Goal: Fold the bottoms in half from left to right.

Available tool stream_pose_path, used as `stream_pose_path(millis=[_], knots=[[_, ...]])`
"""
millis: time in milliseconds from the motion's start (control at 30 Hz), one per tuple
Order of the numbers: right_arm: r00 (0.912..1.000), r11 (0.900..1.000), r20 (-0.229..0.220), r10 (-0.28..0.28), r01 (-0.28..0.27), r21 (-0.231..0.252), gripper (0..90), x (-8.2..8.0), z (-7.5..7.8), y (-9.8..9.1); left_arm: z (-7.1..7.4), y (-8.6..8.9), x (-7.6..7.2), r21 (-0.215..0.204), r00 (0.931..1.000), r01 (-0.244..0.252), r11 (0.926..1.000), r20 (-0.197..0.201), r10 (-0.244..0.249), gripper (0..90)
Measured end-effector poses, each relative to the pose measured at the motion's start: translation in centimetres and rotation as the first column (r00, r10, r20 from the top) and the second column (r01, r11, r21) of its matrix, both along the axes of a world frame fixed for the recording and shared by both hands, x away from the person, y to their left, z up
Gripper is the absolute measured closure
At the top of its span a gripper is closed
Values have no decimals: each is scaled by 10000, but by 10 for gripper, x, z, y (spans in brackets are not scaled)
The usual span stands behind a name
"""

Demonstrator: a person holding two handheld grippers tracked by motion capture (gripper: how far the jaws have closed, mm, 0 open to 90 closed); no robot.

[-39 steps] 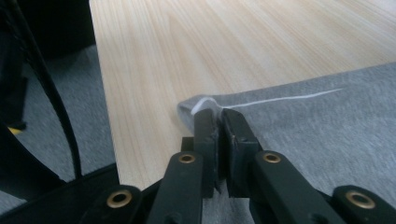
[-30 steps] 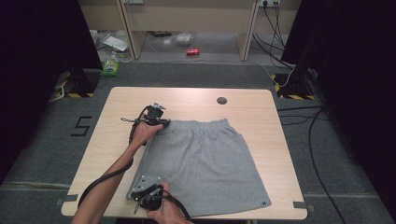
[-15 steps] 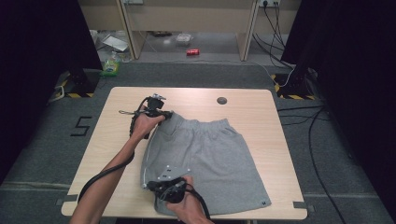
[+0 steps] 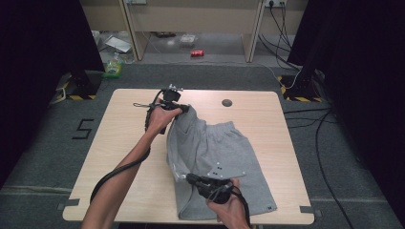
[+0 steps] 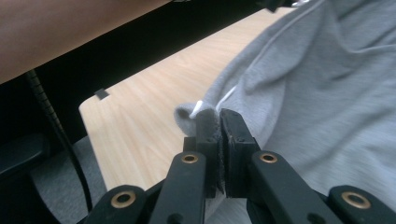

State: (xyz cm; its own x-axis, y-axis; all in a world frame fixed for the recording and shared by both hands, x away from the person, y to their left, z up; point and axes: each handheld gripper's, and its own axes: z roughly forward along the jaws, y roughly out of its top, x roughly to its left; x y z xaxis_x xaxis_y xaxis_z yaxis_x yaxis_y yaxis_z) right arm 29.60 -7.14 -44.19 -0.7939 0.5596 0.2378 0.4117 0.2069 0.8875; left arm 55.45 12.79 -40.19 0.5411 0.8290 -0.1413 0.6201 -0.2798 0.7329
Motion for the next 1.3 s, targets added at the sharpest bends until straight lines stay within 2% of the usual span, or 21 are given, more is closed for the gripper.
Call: stream_pose_path(millis=[200, 433, 567, 767, 1000, 1200, 1300], knots=[[9971, 9969, 15, -762, 761, 213, 868, -10, 1, -39, 7, -32, -1, -15, 9998, 205, 9998, -67, -205, 836], [9886, 9878, -15, -1505, 1504, 403, 868, -26, 0, -77, 12, -70, -1, -24, 9982, 592, 9982, -110, -592, 836], [9816, 9800, -23, -1907, 1905, 572, 868, -33, -2, -95, 9, -93, -2, -37, 9962, 856, 9963, -140, -857, 835], [9675, 9652, -136, -2524, 2527, 678, 869, -42, -6, -121, 4, -120, -1, 241, 9942, 1042, 9943, -301, -1034, 834], [9531, 9508, -260, -3015, 3026, 671, 869, -46, -13, -139, -4, -143, -1, 240, 9921, 1194, 9925, -416, -1184, 831], [9437, 9429, -326, -3292, 3304, 428, 868, -49, -19, -150, -13, -152, 2, 112, 9922, 1091, 9940, -618, -1082, 817], [9401, 9401, -365, -3389, 3399, 256, 867, -47, -22, -152, -17, -152, 3, -61, 9925, 1006, 9949, -695, -1008, 782]])
